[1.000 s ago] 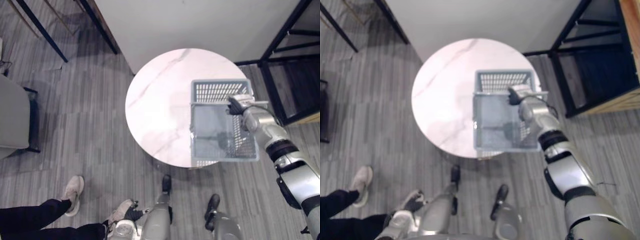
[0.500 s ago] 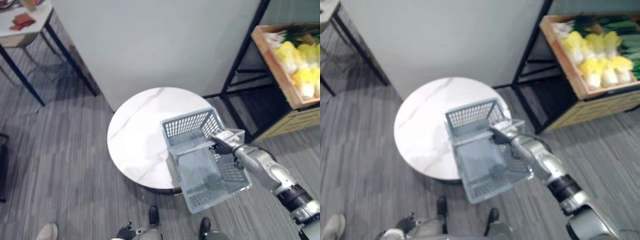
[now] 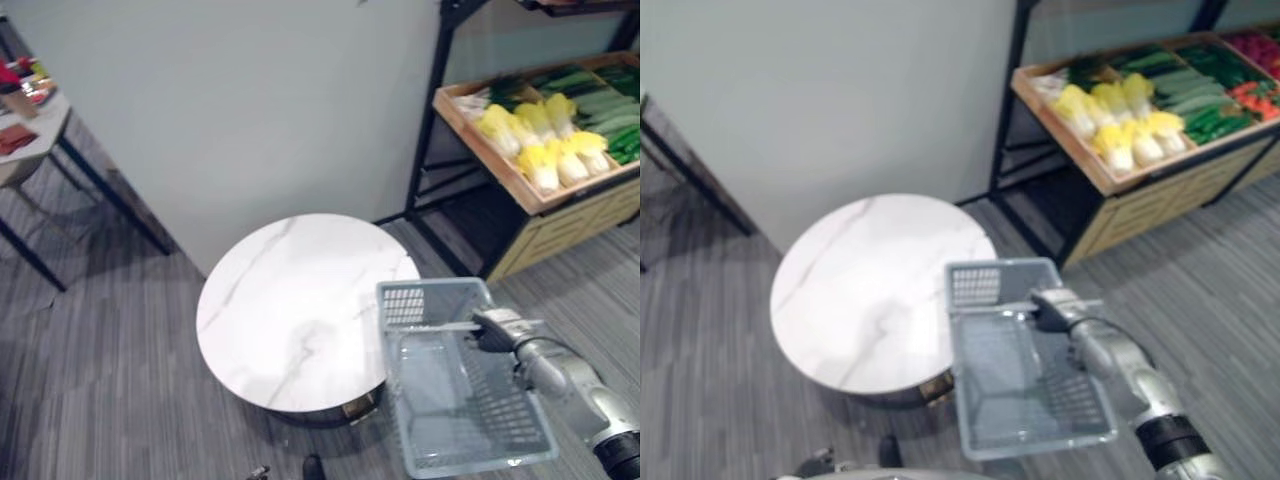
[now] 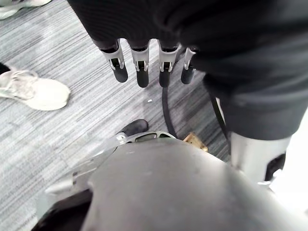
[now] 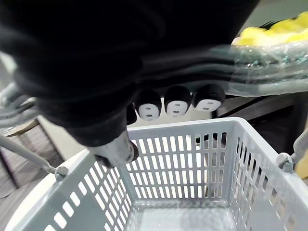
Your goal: Pick vegetable in the basket
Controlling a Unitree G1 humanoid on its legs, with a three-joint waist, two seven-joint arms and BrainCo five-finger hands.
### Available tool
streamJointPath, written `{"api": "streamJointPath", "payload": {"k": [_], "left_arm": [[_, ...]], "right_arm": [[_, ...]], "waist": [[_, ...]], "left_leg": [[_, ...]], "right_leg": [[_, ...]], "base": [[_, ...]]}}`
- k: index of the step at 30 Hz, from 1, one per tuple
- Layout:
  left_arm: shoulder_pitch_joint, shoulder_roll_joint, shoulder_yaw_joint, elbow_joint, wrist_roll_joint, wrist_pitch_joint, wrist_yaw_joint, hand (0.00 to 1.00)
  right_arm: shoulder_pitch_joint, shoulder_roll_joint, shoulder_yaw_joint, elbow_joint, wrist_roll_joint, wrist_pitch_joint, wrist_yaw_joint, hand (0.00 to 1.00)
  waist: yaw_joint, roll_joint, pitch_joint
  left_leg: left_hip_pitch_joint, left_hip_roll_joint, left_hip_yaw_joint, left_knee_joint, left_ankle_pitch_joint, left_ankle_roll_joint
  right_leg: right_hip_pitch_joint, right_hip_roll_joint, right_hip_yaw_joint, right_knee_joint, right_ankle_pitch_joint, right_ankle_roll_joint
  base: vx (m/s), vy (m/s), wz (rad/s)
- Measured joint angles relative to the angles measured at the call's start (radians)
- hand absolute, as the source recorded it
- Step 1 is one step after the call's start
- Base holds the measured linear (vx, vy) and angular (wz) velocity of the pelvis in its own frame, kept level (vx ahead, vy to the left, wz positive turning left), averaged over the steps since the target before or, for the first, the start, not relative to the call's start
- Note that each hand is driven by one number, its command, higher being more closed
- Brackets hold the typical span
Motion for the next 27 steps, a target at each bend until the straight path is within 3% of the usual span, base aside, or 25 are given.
{"api": "streamJointPath", "payload": {"k": [4, 7, 8, 9, 11, 12, 13, 14, 15, 16, 18, 20, 21, 22, 24, 27], "left_arm": [[0.001, 0.012, -0.018, 0.001, 0.029, -0.004, 0.0, 0.0], [-0.007, 0.024, -0.019, 0.008, 0.062, -0.007, -0.009, 0.0], [-0.005, 0.022, -0.025, 0.012, 0.07, -0.009, -0.01, 0.0], [-0.004, 0.028, -0.03, 0.01, 0.071, -0.008, -0.012, 0.0], [-0.001, 0.042, -0.027, -0.002, 0.071, -0.008, -0.019, 0.0], [-0.005, 0.055, -0.023, -0.003, 0.07, -0.008, -0.025, 0.0], [-0.007, 0.055, -0.015, -0.004, 0.07, -0.008, -0.028, 0.0], [-0.007, 0.05, -0.015, 0.001, 0.069, -0.008, -0.03, 0.0], [-0.003, 0.036, -0.01, 0.019, 0.069, -0.01, -0.031, 0.0], [-0.004, 0.033, -0.02, 0.019, 0.069, -0.01, -0.03, 0.0], [-0.01, 0.04, -0.03, 0.019, 0.069, -0.009, -0.03, 0.0], [-0.009, 0.03, -0.04, 0.017, 0.068, -0.01, -0.029, 0.0], [-0.01, 0.03, -0.04, 0.015, 0.068, -0.013, -0.03, 0.0], [-0.015, 0.021, -0.04, 0.014, 0.068, -0.013, -0.028, 0.0], [-0.017, 0.016, -0.07, 0.017, 0.069, -0.016, -0.028, 0.0], [-0.008, 0.017, -0.076, 0.015, 0.071, -0.021, -0.027, 0.0]], "right_arm": [[-0.006, -0.041, -0.175, -0.007, -0.031, 0.026, -0.039, 1.0], [-0.011, -0.072, -0.238, -0.012, -0.024, 0.045, -0.072, 1.0], [0.0, -0.08, -0.24, -0.012, -0.011, 0.047, -0.083, 1.0], [0.018, -0.088, -0.244, -0.005, 0.009, 0.047, -0.084, 1.0], [0.038, -0.093, -0.263, 0.019, 0.025, 0.041, -0.084, 1.0], [0.038, -0.107, -0.267, 0.034, 0.032, 0.036, -0.086, 1.0], [0.041, -0.117, -0.267, 0.044, 0.042, 0.033, -0.085, 1.0], [0.033, -0.118, -0.271, 0.054, 0.047, 0.034, -0.085, 1.0], [0.028, -0.11, -0.283, 0.072, 0.056, 0.036, -0.085, 1.0], [0.032, -0.112, -0.289, 0.1, 0.062, 0.034, -0.084, 1.0], [0.029, -0.108, -0.288, 0.163, 0.061, 0.037, -0.075, 1.0], [0.034, -0.103, -0.284, 0.173, 0.06, 0.044, -0.064, 1.0], [0.035, -0.1, -0.283, 0.174, 0.058, 0.047, -0.063, 1.0], [0.032, -0.1, -0.286, 0.182, 0.057, 0.051, -0.063, 1.0], [0.083, -0.08, -0.285, 0.218, 0.057, 0.076, -0.059, 1.0], [0.144, -0.064, -0.284, 0.231, 0.044, 0.081, -0.041, 1.0]], "waist": [[-0.019, -0.012, 0.007], [-0.044, -0.009, 0.007], [-0.057, -0.003, 0.013], [-0.079, -0.014, 0.017], [-0.089, -0.024, 0.013], [-0.088, -0.053, 0.014], [-0.084, -0.055, 0.015], [-0.084, -0.039, 0.005], [-0.06, 0.006, -0.004], [-0.075, 0.002, -0.002], [-0.066, -0.014, -0.005], [-0.063, -0.015, -0.003], [-0.047, -0.015, -0.003], [-0.04, -0.002, 0.002], [-0.058, 0.018, -0.008], [-0.07, 0.026, -0.012]], "left_leg": [[0.01, -0.006, 0.104, -0.003, -0.023, 0.013], [0.002, 0.04, 0.203, 0.003, -0.038, 0.034], [-0.007, 0.072, 0.24, 0.001, -0.033, 0.06], [-0.005, 0.091, 0.252, 0.011, -0.03, 0.063], [-0.006, 0.117, 0.292, 0.051, -0.032, 0.059], [-0.006, 0.117, 0.327, 0.093, -0.048, 0.048], [-0.007, 0.115, 0.334, 0.107, -0.066, 0.036], [-0.023, 0.138, 0.329, 0.097, -0.069, 0.041], [-0.033, 0.18, 0.394, 0.085, -0.049, 0.051], [-0.029, 0.181, 0.418, 0.087, -0.04, 0.059], [-0.024, 0.178, 0.472, 0.086, -0.036, 0.052], [-0.026, 0.16, 0.496, 0.069, -0.03, 0.028], [-0.039, 0.155, 0.494, 0.083, -0.013, 0.021], [-0.044, 0.169, 0.496, 0.091, 0.008, 0.011], [-0.041, 0.176, 0.501, 0.097, 0.018, 0.018], [-0.033, 0.205, 0.514, 0.104, 0.03, 0.007]], "right_leg": [[-0.07, 0.014, 0.136, 0.029, 0.062, 0.033], [-0.119, 0.061, 0.098, -0.04, 0.251, -0.011], [-0.118, 0.068, 0.031, -0.021, 0.231, -0.077], [-0.123, 0.059, -0.049, 0.109, 0.133, -0.135], [-0.107, 0.022, -0.126, 0.24, 0.055, -0.148], [-0.115, 0.017, -0.14, 0.243, 0.074, -0.127], [-0.123, 0.028, -0.141, 0.234, 0.08, -0.129], [-0.106, 0.065, -0.116, 0.134, 0.114, -0.122], [-0.097, 0.074, -0.126, 0.145, 0.084, -0.165], [-0.104, 0.017, -0.156, 0.331, -0.03, -0.159], [-0.076, -0.027, -0.164, 0.331, -0.067, -0.127], [-0.063, -0.001, -0.165, 0.217, -0.075, -0.106], [-0.039, 0.004, -0.172, 0.116, -0.105, -0.058], [-0.039, 0.016, -0.169, 0.086, -0.105, -0.042], [-0.032, 0.037, -0.179, 0.058, -0.095, -0.043], [-0.026, 0.047, -0.199, 0.036, -0.105, -0.049]], "base": [[-0.04, 0.101, -0.77], [-0.16, 0.033, -1.09], [-0.22, -0.036, -0.68], [-0.19, -0.062, -0.59], [-0.07, -0.079, -0.6], [-0.1, -0.075, -0.78], [-0.16, -0.085, -0.92], [-0.21, -0.098, -1.21], [-0.25, -0.15, -1.22], [-0.19, -0.149, -1.02], [-0.14, -0.184, -0.78], [-0.13, -0.187, -0.95], [-0.09, -0.173, -1.1], [-0.09, -0.177, -0.82], [-0.08, -0.11, -0.25], [-0.02, -0.046, -0.15]]}}
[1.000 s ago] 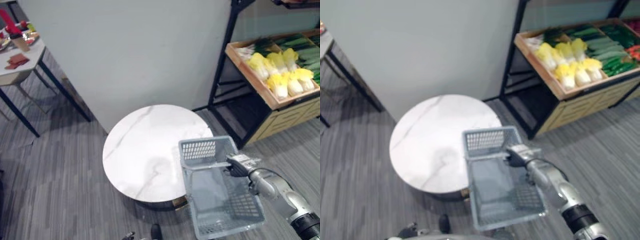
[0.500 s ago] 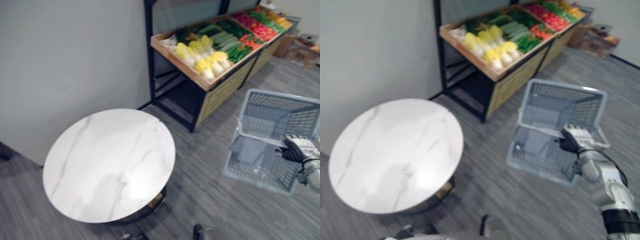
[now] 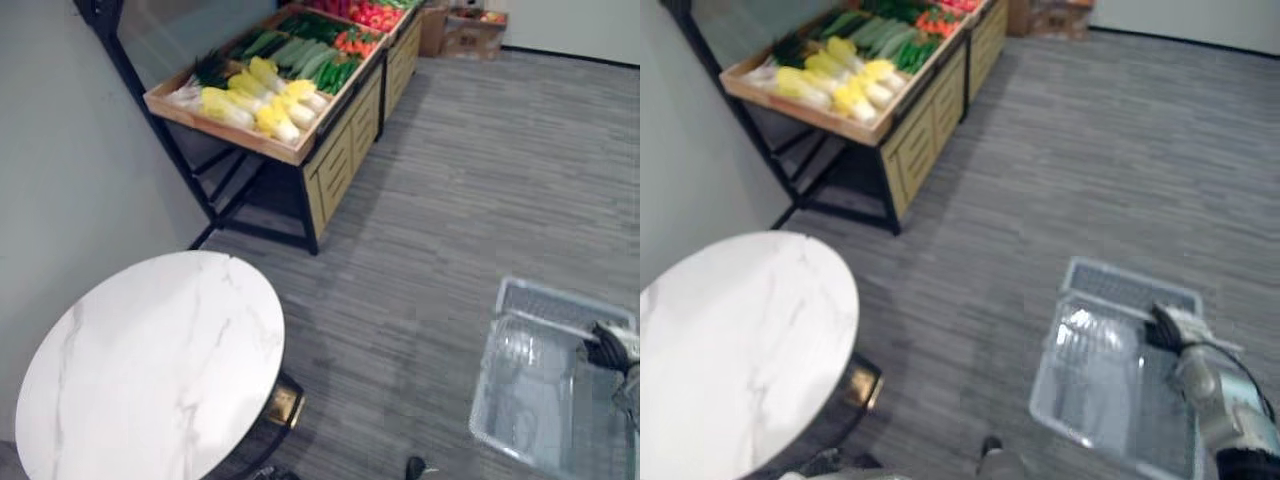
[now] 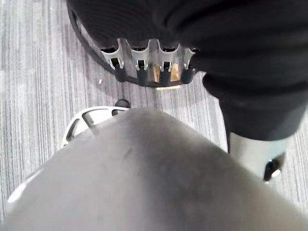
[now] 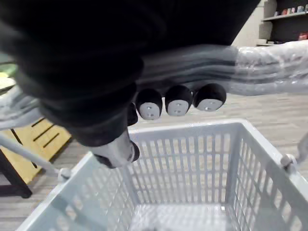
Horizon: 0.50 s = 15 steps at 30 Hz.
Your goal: Pick vegetable in the basket
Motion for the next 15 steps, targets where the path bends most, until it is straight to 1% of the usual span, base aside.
{"api": "streamJointPath", "payload": {"k": [1, 3, 4, 5, 7, 8, 9, 10, 11, 12, 13, 14, 15], "left_arm": [[0.002, 0.0, 0.003, -0.005, 0.002, 0.0, 0.0, 0.0], [0.004, 0.001, 0.009, -0.008, 0.011, 0.0, 0.0, 0.0], [0.005, 0.0, 0.014, -0.011, 0.025, 0.0, 0.0, 0.0], [0.007, -0.003, 0.015, -0.015, 0.03, 0.0, 0.0, 0.0], [0.007, -0.014, 0.021, -0.019, 0.039, -0.001, 0.0, 0.0], [0.007, -0.023, 0.028, -0.02, 0.047, -0.002, 0.001, 0.0], [0.01, -0.028, 0.033, -0.019, 0.056, -0.002, 0.002, 0.0], [0.017, -0.042, 0.041, -0.02, 0.058, -0.004, 0.004, 0.0], [0.021, -0.053, 0.044, -0.028, 0.058, -0.006, 0.008, 0.0], [0.023, -0.065, 0.045, -0.029, 0.058, -0.009, 0.012, 0.0], [0.025, -0.068, 0.046, -0.029, 0.058, -0.01, 0.014, 0.0], [0.027, -0.069, 0.05, -0.028, 0.058, -0.01, 0.017, 0.0], [0.029, -0.069, 0.055, -0.028, 0.058, -0.013, 0.019, 0.0]], "right_arm": [[0.011, 0.004, -0.002, 0.0, 0.0, -0.005, 0.0, 1.0], [0.026, 0.023, -0.012, 0.0, 0.0, -0.01, -0.001, 1.0], [0.026, 0.035, -0.019, 0.0, 0.0, -0.012, -0.002, 1.0], [0.026, 0.038, -0.022, 0.001, 0.0, -0.012, -0.006, 1.0], [0.026, 0.038, -0.032, 0.013, 0.001, -0.018, -0.028, 1.0], [0.023, 0.039, -0.046, 0.026, 0.0, -0.019, -0.041, 1.0], [0.017, 0.039, -0.051, 0.045, 0.0, -0.017, -0.048, 1.0], [-0.005, 0.039, -0.052, 0.066, -0.003, -0.012, -0.049, 1.0], [-0.022, 0.041, -0.052, 0.083, -0.006, -0.012, -0.049, 1.0], [-0.025, 0.048, -0.052, 0.094, -0.011, -0.01, -0.048, 1.0], [-0.022, 0.06, -0.052, 0.094, -0.014, -0.011, -0.048, 1.0], [-0.015, 0.08, -0.051, 0.093, -0.024, -0.013, -0.048, 1.0], [-0.009, 0.086, -0.051, 0.084, -0.032, -0.02, -0.048, 1.0]], "waist": [[-0.003, 0.009, -0.006], [-0.009, 0.009, -0.005], [-0.021, 0.013, -0.004], [-0.025, 0.016, -0.002], [-0.026, 0.029, 0.004], [-0.025, 0.031, 0.015], [-0.024, 0.037, 0.016], [-0.011, 0.052, 0.021], [0.005, 0.068, 0.028], [0.024, 0.088, 0.037], [0.026, 0.093, 0.039], [0.026, 0.093, 0.041], [0.026, 0.092, 0.043]], "left_leg": [[0.004, 0.008, 0.007, 0.005, 0.003, -0.003], [0.014, 0.026, 0.007, 0.025, 0.004, -0.004], [0.022, 0.036, 0.007, 0.041, 0.004, -0.005], [0.026, 0.039, 0.007, 0.049, 0.006, -0.008], [0.036, 0.044, -0.006, 0.088, 0.006, -0.008], [0.027, 0.042, -0.079, 0.133, 0.005, -0.009], [0.012, 0.033, -0.174, 0.174, -0.001, -0.016], [0.002, -0.017, -0.364, 0.169, -0.083, -0.067], [0.008, -0.059, -0.484, 0.16, -0.114, -0.082], [0.028, -0.097, -0.575, 0.139, -0.132, -0.08], [0.043, -0.098, -0.573, 0.134, -0.154, -0.066], [0.053, -0.095, -0.586, 0.127, -0.18, -0.071], [0.054, -0.096, -0.598, 0.126, -0.223, -0.071]], "right_leg": [[0.004, 0.0, -0.026, -0.006, 0.023, 0.007], [0.032, 0.014, -0.024, -0.023, 0.051, -0.005], [0.05, 0.014, -0.024, -0.031, 0.054, -0.005], [0.056, 0.015, -0.023, -0.031, 0.054, -0.005], [0.072, 0.01, -0.007, -0.032, 0.054, -0.005], [0.083, 0.003, 0.012, -0.031, 0.055, -0.005], [0.087, -0.007, 0.032, -0.031, 0.056, -0.004], [0.085, -0.026, 0.071, -0.032, 0.064, -0.002], [0.081, -0.025, 0.107, -0.034, 0.071, 0.002], [0.08, -0.01, 0.146, -0.043, 0.078, 0.005], [0.079, -0.001, 0.161, -0.05, 0.079, 0.007], [0.069, 0.006, 0.175, -0.055, 0.08, 0.011], [0.061, 0.016, 0.199, -0.068, 0.086, 0.02]], "base": [[0.03, -0.002, -0.22], [0.08, -0.036, -0.15], [0.08, -0.032, -0.08], [0.03, -0.021, -0.09], [0.0, -0.031, -0.14], [-0.01, -0.043, -0.18], [-0.04, -0.017, -0.44], [-0.06, 0.08, -0.73], [-0.07, 0.164, -1.07], [-0.05, 0.182, -0.93], [-0.04, 0.144, -0.76], [-0.07, 0.129, -0.59], [-0.07, 0.201, -0.66]]}}
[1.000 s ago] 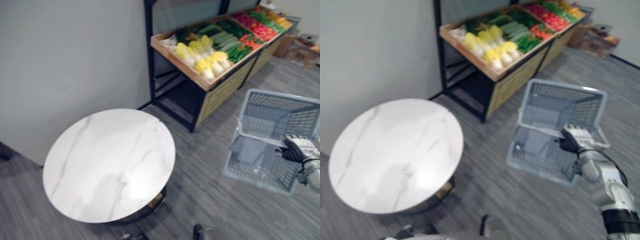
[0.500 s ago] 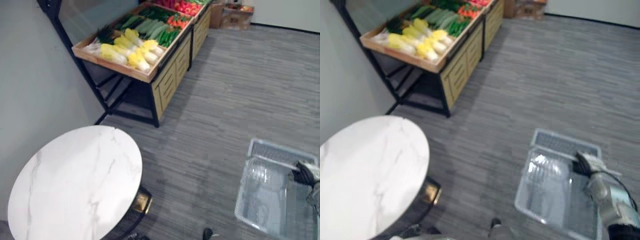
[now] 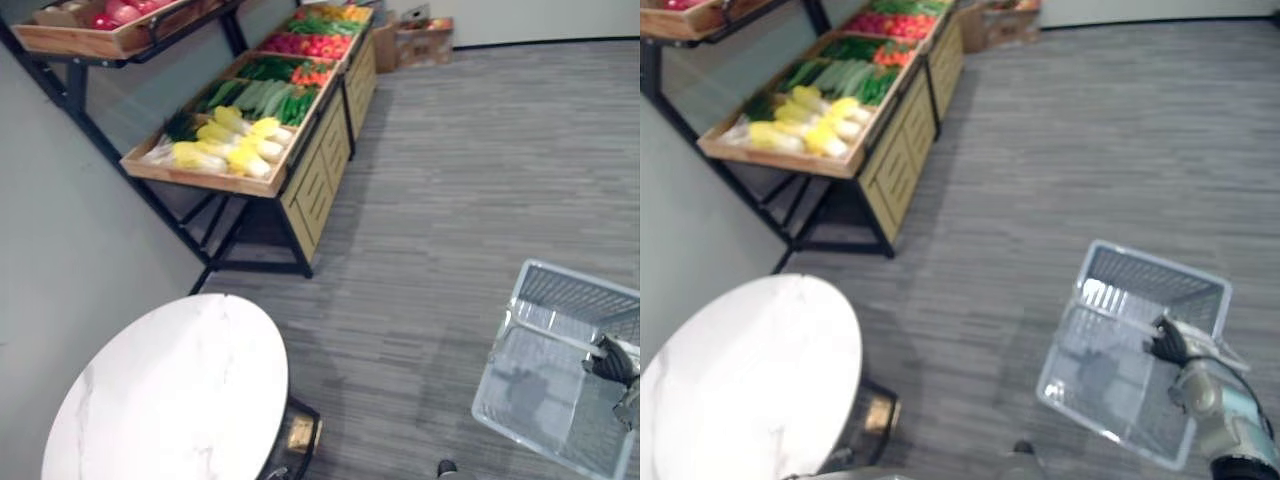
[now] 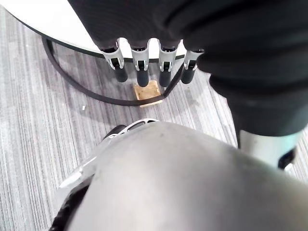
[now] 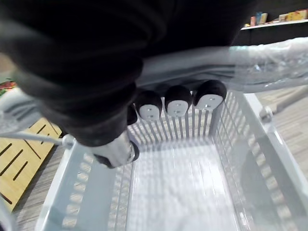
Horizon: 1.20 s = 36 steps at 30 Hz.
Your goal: Pick vegetable in the basket
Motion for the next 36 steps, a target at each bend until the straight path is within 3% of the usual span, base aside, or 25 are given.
{"api": "streamJointPath", "payload": {"k": [3, 7, 17, 23, 26, 27, 28, 29, 30, 31, 32, 34, 35, 36], "left_arm": [[0.001, 0.013, 0.025, 0.001, -0.001, -0.009, -0.001, 0.0], [0.0, 0.022, 0.02, 0.001, 0.0, -0.012, -0.002, 0.0], [-0.004, 0.035, -0.039, -0.008, -0.004, -0.019, -0.002, 0.0], [-0.008, 0.07, -0.055, -0.009, -0.007, -0.019, 0.003, 0.0], [-0.014, 0.084, -0.055, -0.011, -0.008, -0.018, 0.011, 0.0], [-0.024, 0.082, -0.056, -0.009, -0.008, -0.015, 0.012, 0.0], [-0.027, 0.081, -0.056, -0.009, -0.008, -0.013, 0.013, 0.0], [-0.028, 0.08, -0.056, -0.009, -0.008, -0.012, 0.014, 0.0], [-0.033, 0.078, -0.059, -0.012, -0.01, -0.012, 0.018, 0.0], [-0.038, 0.088, -0.069, -0.011, -0.012, -0.01, 0.019, 0.0], [-0.039, 0.089, -0.079, -0.011, -0.012, -0.01, 0.019, 0.0], [-0.044, 0.103, -0.098, -0.011, -0.012, -0.01, 0.021, 0.0], [-0.051, 0.094, -0.098, -0.009, -0.013, -0.009, 0.023, 0.0], [-0.058, 0.079, -0.098, -0.007, -0.014, -0.011, 0.023, 0.0]], "right_arm": [[0.019, 0.011, 0.0, -0.018, -0.011, -0.006, 0.002, 1.0], [0.073, 0.018, -0.001, -0.029, -0.033, -0.02, 0.003, 1.0], [0.095, 0.108, -0.006, 0.032, -0.041, 0.006, 0.019, 1.0], [0.092, 0.155, -0.006, 0.036, -0.044, 0.017, 0.016, 1.0], [0.079, 0.157, -0.005, 0.025, -0.048, 0.018, 0.012, 1.0], [0.069, 0.157, 0.003, 0.017, -0.048, 0.02, 0.005, 1.0], [0.053, 0.159, 0.019, 0.012, -0.048, 0.023, 0.001, 1.0], [0.042, 0.163, 0.027, 0.003, -0.048, 0.026, 0.0, 1.0], [0.037, 0.17, 0.033, -0.005, -0.048, 0.026, -0.002, 1.0], [0.038, 0.172, 0.032, -0.004, -0.047, 0.029, -0.003, 1.0], [0.038, 0.173, 0.031, -0.004, -0.047, 0.032, -0.004, 1.0], [0.038, 0.18, 0.032, -0.004, -0.047, 0.041, -0.007, 1.0], [0.031, 0.18, 0.031, -0.001, -0.046, 0.045, -0.008, 1.0], [0.025, 0.18, 0.031, 0.0, -0.046, 0.054, -0.016, 1.0]], "waist": [[-0.001, -0.028, 0.016], [-0.005, -0.041, 0.016], [-0.002, -0.047, 0.007], [0.003, -0.101, 0.006], [0.001, -0.12, 0.009], [0.004, -0.121, 0.01], [0.008, -0.106, 0.007], [0.011, -0.094, 0.007], [0.008, -0.101, 0.011], [0.003, -0.104, 0.01], [0.002, -0.106, 0.009], [0.004, -0.128, -0.008], [0.009, -0.111, -0.007], [0.011, -0.074, -0.002]], "left_leg": [[0.0, -0.037, 0.025, 0.013, -0.058, 0.013], [-0.003, -0.087, 0.039, 0.013, -0.068, 0.031], [0.035, -0.093, 0.0, -0.022, -0.066, 0.035], [0.028, -0.089, 0.052, -0.016, -0.067, 0.034], [0.007, -0.074, 0.085, 0.046, -0.099, 0.047], [-0.002, -0.07, 0.085, 0.053, -0.109, 0.064], [-0.007, -0.042, 0.09, 0.049, -0.109, 0.08], [-0.007, -0.023, 0.114, 0.051, -0.106, 0.076], [-0.009, -0.021, 0.123, 0.05, -0.088, 0.063], [-0.008, -0.021, 0.12, 0.05, -0.078, 0.06], [-0.009, -0.021, 0.117, 0.05, -0.074, 0.055], [-0.042, -0.023, 0.103, 0.051, -0.05, 0.032], [-0.056, -0.007, 0.101, 0.051, -0.04, 0.024], [-0.082, 0.021, 0.082, 0.046, -0.016, 0.013]], "right_leg": [[0.0, -0.031, 0.051, -0.044, 0.053, 0.033], [0.021, -0.08, 0.057, -0.115, 0.094, 0.056], [0.022, -0.072, 0.06, -0.105, 0.098, 0.059], [-0.046, -0.058, 0.123, -0.054, 0.097, 0.059], [-0.108, -0.036, 0.134, 0.025, 0.105, 0.034], [-0.124, -0.02, 0.125, 0.03, 0.14, -0.014], [-0.12, -0.009, 0.12, -0.004, 0.169, -0.062], [-0.12, -0.012, 0.087, 0.017, 0.148, -0.097], [-0.159, -0.031, 0.021, 0.196, 0.034, -0.107], [-0.158, -0.052, 0.011, 0.288, -0.027, -0.095], [-0.149, -0.058, 0.016, 0.294, -0.042, -0.08], [-0.13, -0.066, 0.041, 0.205, -0.083, 0.024], [-0.131, -0.05, 0.034, 0.181, -0.075, 0.03], [-0.125, -0.027, -0.005, 0.126, -0.046, 0.014]], "base": [[-0.04, 0.22, -0.44], [0.02, 0.139, -0.08], [0.07, 0.009, -0.06], [-0.05, 0.002, -0.28], [-0.09, -0.025, -0.57], [-0.18, -0.036, -0.68], [-0.16, -0.029, -0.61], [-0.15, -0.035, -0.4], [-0.07, -0.045, -0.16], [-0.06, -0.063, -0.06], [-0.03, -0.097, 0.08], [-0.04, -0.154, 0.1], [-0.04, -0.198, 0.12], [-0.04, -0.192, 0.09]]}}
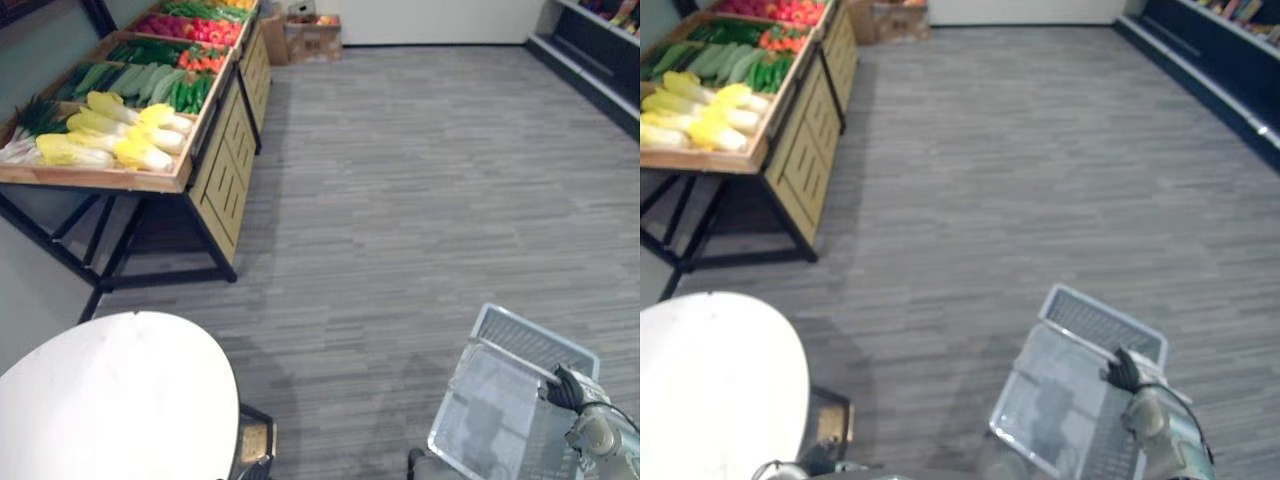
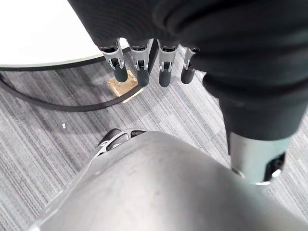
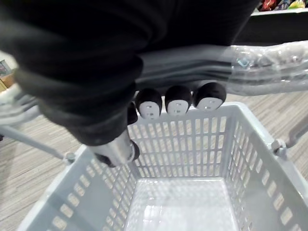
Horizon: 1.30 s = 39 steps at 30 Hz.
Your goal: Pick vegetable in the basket
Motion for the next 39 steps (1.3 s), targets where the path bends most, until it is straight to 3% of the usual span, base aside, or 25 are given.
{"api": "streamJointPath", "payload": {"k": [2, 5, 9, 13, 16, 19, 25, 27, 28, 29, 32, 33, 39], "left_arm": [[-0.003, -0.02, 0.006, 0.01, -0.007, 0.0, 0.004, 0.0], [0.005, -0.024, 0.008, 0.009, -0.007, 0.0, 0.006, 0.0], [0.014, -0.041, 0.036, 0.008, 0.014, -0.001, 0.008, 0.0], [0.015, -0.044, 0.045, 0.008, 0.026, -0.004, 0.008, 0.0], [0.015, -0.054, 0.045, 0.007, 0.029, 0.0, 0.007, 0.0], [0.012, -0.053, 0.053, -0.002, 0.028, 0.0, 0.008, 0.0], [0.022, -0.045, 0.083, -0.002, 0.028, 0.002, 0.031, 0.0], [0.022, -0.044, 0.085, -0.002, 0.029, 0.003, 0.036, 0.0], [0.023, -0.043, 0.086, -0.002, 0.029, 0.003, 0.039, 0.0], [0.023, -0.043, 0.086, -0.002, 0.029, 0.004, 0.039, 0.0], [0.032, -0.042, 0.086, -0.001, 0.029, 0.01, 0.039, 0.0], [0.061, -0.036, 0.092, -0.001, 0.028, 0.021, 0.033, 0.0], [0.065, -0.036, 0.092, -0.001, 0.028, 0.021, 0.034, 0.0]], "right_arm": [[-0.002, 0.002, 0.007, 0.004, 0.0, 0.004, -0.002, 1.0], [-0.002, 0.002, 0.038, 0.004, 0.004, 0.002, -0.005, 1.0], [0.0, -0.011, 0.053, 0.004, 0.005, -0.006, -0.005, 1.0], [-0.001, -0.016, 0.053, 0.01, 0.008, -0.006, -0.005, 1.0], [0.019, -0.012, 0.041, 0.052, 0.016, -0.006, -0.005, 1.0], [0.025, 0.02, 0.039, 0.098, 0.018, -0.005, -0.005, 1.0], [0.012, 0.088, 0.037, 0.132, 0.039, -0.005, -0.008, 1.0], [0.02, 0.107, 0.029, 0.133, 0.04, -0.003, -0.008, 1.0], [0.034, 0.111, 0.029, 0.134, 0.044, -0.004, -0.006, 1.0], [0.042, 0.113, 0.029, 0.134, 0.047, -0.003, -0.006, 1.0], [0.068, 0.117, 0.022, 0.159, 0.048, 0.002, -0.004, 1.0], [0.084, 0.119, 0.031, 0.16, 0.057, 0.0, 0.018, 1.0], [0.086, 0.119, 0.031, 0.16, 0.057, 0.0, 0.018, 1.0]], "waist": [[0.011, 0.026, 0.012], [0.019, 0.038, 0.02], [0.018, 0.038, 0.02], [0.018, 0.04, 0.02], [0.01, 0.053, 0.012], [0.014, 0.057, 0.01], [0.023, 0.022, 0.019], [0.026, 0.025, 0.015], [0.031, 0.009, 0.018], [0.036, 0.01, 0.015], [0.042, 0.005, -0.005], [0.044, -0.012, -0.065], [0.046, -0.015, -0.066]], "left_leg": [[-0.009, 0.039, -0.014, 0.008, 0.019, -0.01], [-0.015, 0.069, -0.051, 0.103, 0.047, 0.03], [-0.011, 0.035, -0.097, 0.126, 0.109, 0.041], [-0.002, 0.001, -0.082, 0.08, 0.115, 0.045], [0.027, -0.032, -0.088, -0.053, 0.118, 0.037], [0.027, -0.038, -0.109, -0.123, 0.123, 0.025], [0.076, -0.041, -0.115, -0.141, 0.087, -0.009], [0.076, -0.045, -0.114, -0.142, 0.074, -0.01], [0.076, -0.053, -0.115, -0.142, 0.072, -0.008], [0.076, -0.056, -0.115, -0.142, 0.071, -0.008], [0.077, -0.069, -0.116, -0.158, 0.068, -0.007], [0.11, -0.081, -0.14, -0.195, 0.074, -0.005], [0.11, -0.081, -0.145, -0.192, 0.074, -0.005]], "right_leg": [[0.012, 0.045, -0.005, -0.035, 0.026, -0.026], [0.067, 0.077, -0.01, -0.057, 0.023, -0.047], [0.09, 0.057, 0.011, -0.08, 0.018, -0.054], [0.082, 0.03, 0.019, -0.118, 0.035, -0.038], [0.127, 0.004, -0.039, -0.223, 0.116, -0.02], [0.137, 0.005, -0.09, -0.253, 0.138, -0.017], [0.183, 0.003, -0.106, -0.252, 0.138, -0.015], [0.183, -0.001, -0.105, -0.259, 0.142, -0.01], [0.183, -0.007, -0.102, -0.266, 0.146, -0.002], [0.185, -0.011, -0.102, -0.269, 0.147, 0.0], [0.183, -0.023, -0.103, -0.281, 0.148, 0.01], [0.217, -0.024, -0.112, -0.311, 0.157, 0.013], [0.218, -0.025, -0.12, -0.31, 0.157, 0.013]], "base": [[-0.06, -0.195, 0.0], [-0.05, -0.184, -0.08], [-0.02, -0.061, -0.13], [0.03, 0.047, -0.09], [0.11, 0.105, 0.37], [0.09, 0.118, 0.54], [0.0, 0.057, 0.09], [-0.08, 0.056, -0.07], [-0.1, 0.049, -0.04], [-0.12, 0.053, -0.01], [-0.07, 0.025, 0.01], [0.0, 0.0, 0.0], [0.0, 0.0, 0.02]]}}
